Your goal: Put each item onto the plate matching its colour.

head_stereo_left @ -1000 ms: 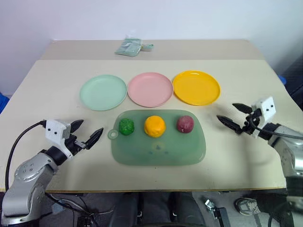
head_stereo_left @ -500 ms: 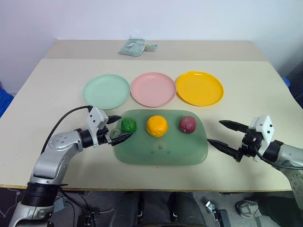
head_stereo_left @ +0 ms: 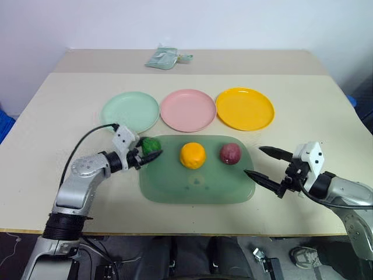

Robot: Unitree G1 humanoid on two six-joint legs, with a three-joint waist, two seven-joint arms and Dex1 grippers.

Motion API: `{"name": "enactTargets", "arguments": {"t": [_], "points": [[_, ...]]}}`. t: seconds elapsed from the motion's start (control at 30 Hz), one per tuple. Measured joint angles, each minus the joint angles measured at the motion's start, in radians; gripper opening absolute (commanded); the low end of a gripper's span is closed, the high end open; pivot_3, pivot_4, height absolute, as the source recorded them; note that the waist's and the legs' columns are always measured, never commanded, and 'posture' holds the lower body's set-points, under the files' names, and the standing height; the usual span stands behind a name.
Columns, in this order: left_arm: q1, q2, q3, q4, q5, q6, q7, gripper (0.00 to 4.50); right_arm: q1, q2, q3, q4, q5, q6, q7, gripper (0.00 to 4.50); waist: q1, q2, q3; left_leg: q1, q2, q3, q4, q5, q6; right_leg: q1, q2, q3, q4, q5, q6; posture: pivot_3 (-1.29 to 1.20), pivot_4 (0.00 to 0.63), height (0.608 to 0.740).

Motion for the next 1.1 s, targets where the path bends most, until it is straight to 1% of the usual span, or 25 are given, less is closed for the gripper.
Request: {"name": "enactTargets", "arguments": {"t": [0.1, 0.2, 0.3, 0.33, 0.37, 0.47, 0.53, 0.67, 0.8, 0.9, 1.0, 1.1], "points": [[-0.094, -0.027, 0.073, 0.073, 0.039, 0.009, 0.164, 2.74, -0.041, 0.003, 0.016, 0.000, 0.012, 0.018, -0.012, 4.50, 0.000, -0.001, 0.000, 0.000, -0.001, 0.000, 0.001, 0.000, 0.000, 0.001, 0.000, 0.000, 0.000, 0.000, 0.000, 0.00, 0.150, 0.740], [-0.206, -0.060, 0.093, 0.221, 0.102, 0.016, 0.317, 2.74, -0.118, 0.041, 0.072, 0.001, 0.014, 0.046, -0.036, 4.50, -0.002, -0.002, 0.000, 0.000, -0.001, 0.000, 0.001, 0.000, 0.000, 0.001, 0.001, -0.001, 0.000, 0.000, 0.000, 0.00, 0.150, 0.740], [-0.268, -0.077, 0.088, 0.360, 0.145, -0.003, 0.377, 3.81, -0.170, 0.064, 0.133, 0.002, 0.008, 0.057, -0.053, 4.50, -0.003, -0.002, 0.000, 0.000, -0.001, 0.000, 0.001, 0.000, 0.000, 0.001, 0.001, -0.001, 0.001, 0.000, 0.001, 0.00, 0.150, 0.740], [-0.284, -0.081, 0.086, 0.408, 0.157, -0.015, 0.387, 4.28, -0.189, 0.077, 0.149, 0.006, 0.000, 0.059, -0.064, 4.50, -0.003, -0.002, 0.000, 0.000, -0.001, 0.000, 0.001, 0.000, 0.000, 0.001, 0.001, -0.001, 0.001, 0.000, 0.001, 0.00, 0.150, 0.740], [-0.296, -0.085, 0.082, 0.444, 0.166, -0.025, 0.397, 4.44, -0.210, 0.089, 0.166, 0.008, -0.007, 0.064, -0.076, 4.50, -0.003, -0.003, 0.000, -0.001, -0.001, 0.000, 0.001, 0.000, 0.000, 0.000, 0.001, -0.001, 0.001, 0.000, 0.001, 0.00, 0.150, 0.740], [-0.309, -0.087, 0.080, 0.499, 0.179, -0.066, 0.399, 4.44, -0.262, 0.110, 0.204, 0.020, -0.028, 0.083, -0.108, 4.50, -0.003, -0.003, 0.000, -0.001, 0.000, 0.000, 0.002, 0.000, 0.000, 0.000, 0.001, -0.002, 0.001, 0.000, 0.001, 0.00, 0.150, 0.740], [-0.305, -0.081, 0.081, 0.492, 0.183, -0.106, 0.383, 4.44, -0.290, 0.113, 0.252, 0.020, -0.060, 0.087, -0.123, 4.50, -0.003, -0.004, 0.000, -0.001, 0.000, 0.000, 0.002, 0.000, 0.000, 0.000, 0.001, -0.002, 0.001, 0.000, 0.001, 0.00, 0.150, 0.740], [-0.237, -0.053, 0.115, 0.372, 0.140, -0.160, 0.317, 4.44, -0.339, 0.134, 0.369, 0.021, -0.154, 0.081, -0.142, 4.50, -0.008, -0.004, 0.000, -0.001, 0.000, 0.001, 0.002, 0.000, 0.000, -0.001, 0.001, -0.001, 0.001, 0.000, 0.001, 0.00, 0.150, 0.740], [-0.078, -0.018, 0.118, 0.147, 0.035, -0.160, 0.133, 4.44, -0.384, 0.166, 0.447, 0.059, -0.232, 0.076, -0.159, 4.50, -0.010, -0.004, 0.000, -0.001, 0.000, 0.001, 0.002, 0.000, -0.001, -0.001, 0.001, -0.001, 0.001, 0.000, 0.000, 0.00, 0.150, 0.740], [0.081, 0.043, 0.066, -0.060, -0.052, -0.101, -0.036, 4.44, -0.401, 0.197, 0.487, 0.096, -0.268, 0.081, -0.169, 4.50, -0.009, -0.003, 0.000, -0.001, 0.000, 0.000, 0.002, 0.000, -0.001, -0.001, 0.000, -0.001, 0.000, 0.000, 0.000, 0.00, 0.150, 0.740], [0.200, 0.086, 0.000, -0.215, -0.100, -0.051, -0.147, 4.44, -0.424, 0.220, 0.518, 0.137, -0.286, 0.103, -0.171, 4.50, -0.008, -0.003, 0.000, -0.001, 0.000, 0.000, 0.002, 0.000, -0.001, -0.001, 0.000, -0.001, 0.000, 0.000, 0.000, 0.00, 0.150, 0.740], [0.269, 0.102, -0.035, -0.304, -0.119, -0.020, -0.192, 4.50, -0.431, 0.241, 0.523, 0.172, -0.301, 0.121, -0.171, 3.67, -0.006, -0.003, 0.000, -0.001, 0.000, 0.000, 0.002, 0.000, -0.001, -0.001, 0.000, -0.001, 0.000, 0.000, 0.000, 0.00, 0.150, 0.740]]}}
